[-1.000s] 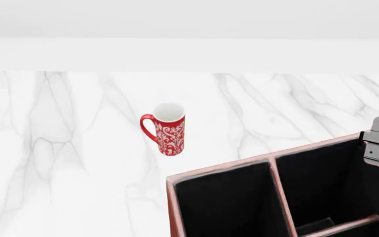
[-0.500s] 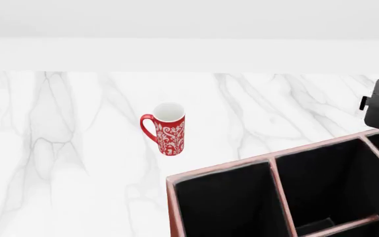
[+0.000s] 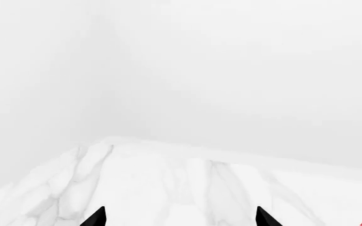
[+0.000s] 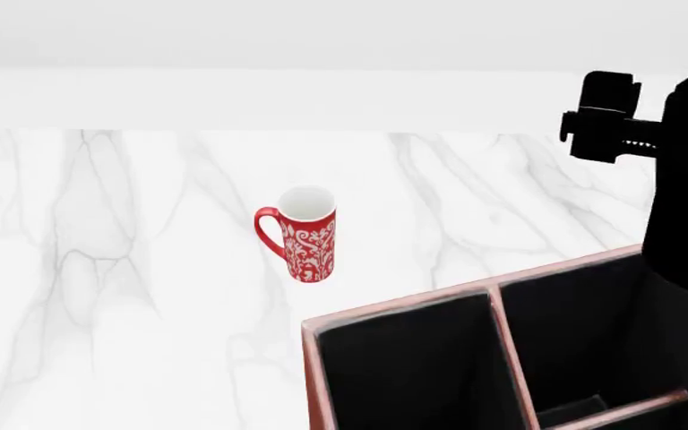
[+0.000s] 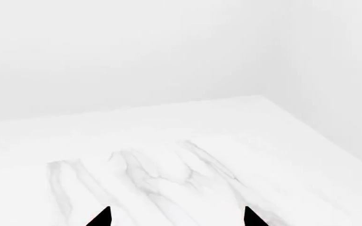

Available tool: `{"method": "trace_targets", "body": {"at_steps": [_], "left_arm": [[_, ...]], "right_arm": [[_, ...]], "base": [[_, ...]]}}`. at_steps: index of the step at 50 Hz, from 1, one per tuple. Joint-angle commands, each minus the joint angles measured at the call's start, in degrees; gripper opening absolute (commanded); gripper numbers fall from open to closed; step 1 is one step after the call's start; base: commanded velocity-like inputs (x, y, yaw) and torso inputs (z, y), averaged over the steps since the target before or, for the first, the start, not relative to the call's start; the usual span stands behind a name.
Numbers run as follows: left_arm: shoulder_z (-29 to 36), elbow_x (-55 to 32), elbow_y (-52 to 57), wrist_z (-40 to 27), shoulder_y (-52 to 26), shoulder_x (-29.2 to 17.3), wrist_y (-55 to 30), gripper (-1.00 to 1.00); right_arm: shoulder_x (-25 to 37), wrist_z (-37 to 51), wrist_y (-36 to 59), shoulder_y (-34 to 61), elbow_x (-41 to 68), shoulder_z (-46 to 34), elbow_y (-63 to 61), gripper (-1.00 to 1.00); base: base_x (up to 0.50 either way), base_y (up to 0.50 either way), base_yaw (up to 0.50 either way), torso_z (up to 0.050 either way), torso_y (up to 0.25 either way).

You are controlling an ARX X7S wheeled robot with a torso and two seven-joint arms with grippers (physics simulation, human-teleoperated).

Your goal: Pick up the book and place it in the right compartment of the caddy.

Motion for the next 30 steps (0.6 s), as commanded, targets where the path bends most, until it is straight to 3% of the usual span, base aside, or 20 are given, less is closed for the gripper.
{"method": "trace_targets", "body": {"at_steps": [1,12,30], "left_arm": [[14.91,-2.28,-8.47,2.72,-23.49,-0.6,-8.09,1.0],[23.91,-0.99,-16.19,6.59,-37.06,5.08,-9.55,1.0],[29.2,0.33,-21.21,8.71,-43.89,9.45,-9.55,1.0]], "right_arm": [[-3.13,-1.47,-3.88,-2.67,-1.54,-1.91,-3.6,1.0],[-6.03,0.62,-3.12,-2.98,-1.15,-3.59,-9.52,1.0],[-7.6,1.23,-1.59,-3.36,1.33,-3.97,-13.4,1.0]], "base": [[0.0,0.0,0.0,0.0,0.0],[0.0,0.0,0.0,0.0,0.0],[0.0,0.0,0.0,0.0,0.0]]}}
